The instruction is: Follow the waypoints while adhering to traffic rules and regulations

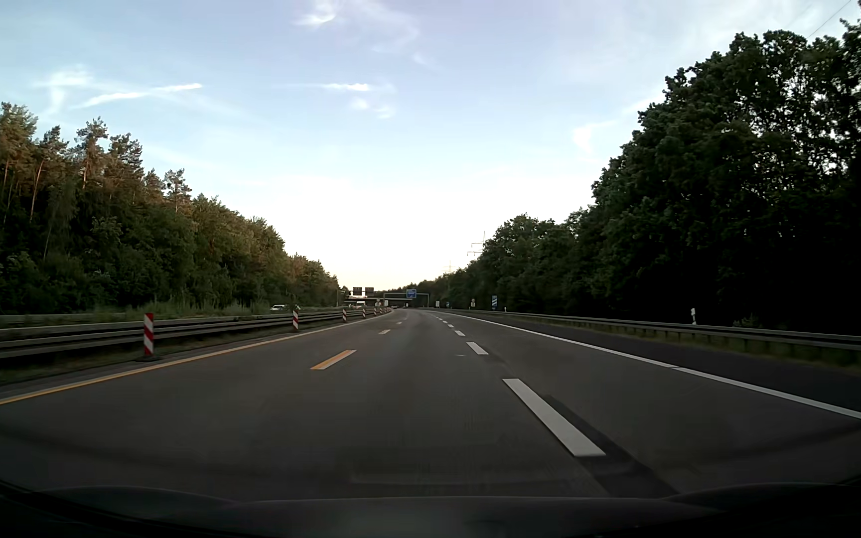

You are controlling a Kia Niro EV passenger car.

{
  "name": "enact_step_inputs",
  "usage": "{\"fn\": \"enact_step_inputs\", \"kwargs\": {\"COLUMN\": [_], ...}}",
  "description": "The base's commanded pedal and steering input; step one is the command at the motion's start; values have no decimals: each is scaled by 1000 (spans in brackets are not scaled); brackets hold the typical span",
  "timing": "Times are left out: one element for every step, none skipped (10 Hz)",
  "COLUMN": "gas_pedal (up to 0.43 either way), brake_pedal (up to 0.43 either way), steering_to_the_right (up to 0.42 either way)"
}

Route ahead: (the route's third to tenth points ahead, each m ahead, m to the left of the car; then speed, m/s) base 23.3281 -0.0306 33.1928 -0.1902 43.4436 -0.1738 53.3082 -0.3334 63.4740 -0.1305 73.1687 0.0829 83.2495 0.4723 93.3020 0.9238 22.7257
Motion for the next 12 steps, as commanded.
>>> {"fn": "enact_step_inputs", "kwargs": {"gas_pedal": [87, 87, 87, 87, 87, 87, 87, 87, 87, 87, 87, 87], "brake_pedal": [0, 0, 0, 0, 0, 0, 0, 0, 0, 0, 0, 0], "steering_to_the_right": [-3, -4, -3, -3, -3, -3, -3, -3, -3, -3, -3, -2]}}
